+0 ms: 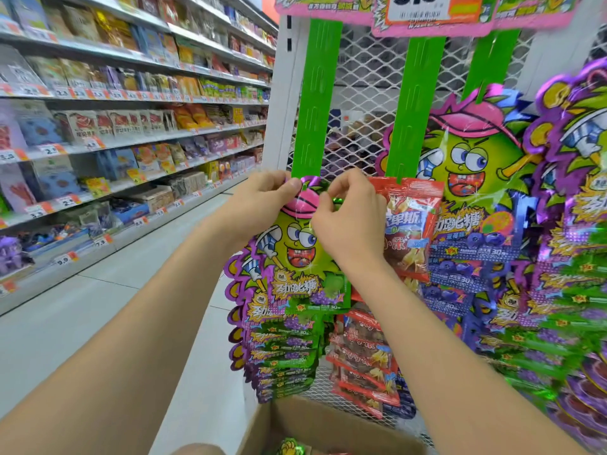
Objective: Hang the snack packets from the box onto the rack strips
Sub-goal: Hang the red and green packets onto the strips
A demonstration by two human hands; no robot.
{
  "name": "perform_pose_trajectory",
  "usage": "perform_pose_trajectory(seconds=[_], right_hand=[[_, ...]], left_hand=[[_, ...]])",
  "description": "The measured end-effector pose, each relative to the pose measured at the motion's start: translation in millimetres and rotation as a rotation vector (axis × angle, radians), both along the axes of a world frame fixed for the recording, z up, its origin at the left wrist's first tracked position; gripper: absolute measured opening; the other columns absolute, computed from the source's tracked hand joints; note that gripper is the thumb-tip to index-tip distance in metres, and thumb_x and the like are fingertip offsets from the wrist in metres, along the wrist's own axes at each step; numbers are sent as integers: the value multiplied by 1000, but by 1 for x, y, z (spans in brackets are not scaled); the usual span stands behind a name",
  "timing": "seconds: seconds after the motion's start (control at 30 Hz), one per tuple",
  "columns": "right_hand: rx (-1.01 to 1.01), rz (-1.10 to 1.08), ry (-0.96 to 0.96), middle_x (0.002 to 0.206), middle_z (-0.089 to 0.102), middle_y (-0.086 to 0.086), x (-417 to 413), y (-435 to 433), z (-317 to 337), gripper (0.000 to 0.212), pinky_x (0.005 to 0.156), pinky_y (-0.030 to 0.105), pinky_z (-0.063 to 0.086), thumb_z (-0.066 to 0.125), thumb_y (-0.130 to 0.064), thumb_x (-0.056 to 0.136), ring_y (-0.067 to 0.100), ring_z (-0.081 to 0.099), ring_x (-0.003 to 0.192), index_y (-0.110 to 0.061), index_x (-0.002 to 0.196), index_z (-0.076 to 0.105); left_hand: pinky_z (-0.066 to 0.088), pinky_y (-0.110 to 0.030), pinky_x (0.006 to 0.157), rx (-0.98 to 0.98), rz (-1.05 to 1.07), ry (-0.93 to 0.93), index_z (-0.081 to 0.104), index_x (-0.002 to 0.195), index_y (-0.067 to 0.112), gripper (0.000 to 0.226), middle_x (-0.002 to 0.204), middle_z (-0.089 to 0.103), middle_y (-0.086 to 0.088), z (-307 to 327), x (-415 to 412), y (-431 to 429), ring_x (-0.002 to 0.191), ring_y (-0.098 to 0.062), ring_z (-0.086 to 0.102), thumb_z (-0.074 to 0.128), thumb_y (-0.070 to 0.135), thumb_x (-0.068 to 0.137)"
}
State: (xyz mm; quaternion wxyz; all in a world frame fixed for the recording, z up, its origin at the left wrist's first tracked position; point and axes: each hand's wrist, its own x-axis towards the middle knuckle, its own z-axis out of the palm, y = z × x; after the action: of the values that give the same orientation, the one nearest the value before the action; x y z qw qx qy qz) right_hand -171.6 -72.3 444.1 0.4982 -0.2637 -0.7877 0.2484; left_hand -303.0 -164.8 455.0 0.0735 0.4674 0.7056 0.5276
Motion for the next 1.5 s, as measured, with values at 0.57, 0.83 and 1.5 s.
perform_pose_trajectory(seconds=[0.57, 0.83, 1.5], right_hand=[[513, 247, -24, 94, 67, 3, 62, -5, -99, 13, 83, 37, 51, 62, -6, 87, 23, 63, 91, -9, 97, 69], [-446, 488, -1127, 92, 75, -2, 112, 26, -311, 19, 78, 31, 60, 61, -11, 93, 12, 70, 83, -17, 97, 79], [-1513, -482, -466, 115, 69, 12, 165, 4, -609, 48, 79, 35, 57, 84, -26, 84, 28, 67, 99, -1, 120, 64]], left_hand=[[31, -49, 111, 90, 576, 630, 51, 147, 27, 64, 147, 52, -1, -62, 13, 0, 139, -30, 44, 77, 26, 89], [53, -42, 73, -315, 83, 454, 64, 88, 27, 19, 85, 62, 13, -254, 95, -16, 80, -11, 57, 70, 11, 81], [57, -51, 89, -1278, -476, 323, 59, 118, 19, 26, 117, 66, -12, -443, 140, 7, 108, -40, 66, 51, 37, 102]])
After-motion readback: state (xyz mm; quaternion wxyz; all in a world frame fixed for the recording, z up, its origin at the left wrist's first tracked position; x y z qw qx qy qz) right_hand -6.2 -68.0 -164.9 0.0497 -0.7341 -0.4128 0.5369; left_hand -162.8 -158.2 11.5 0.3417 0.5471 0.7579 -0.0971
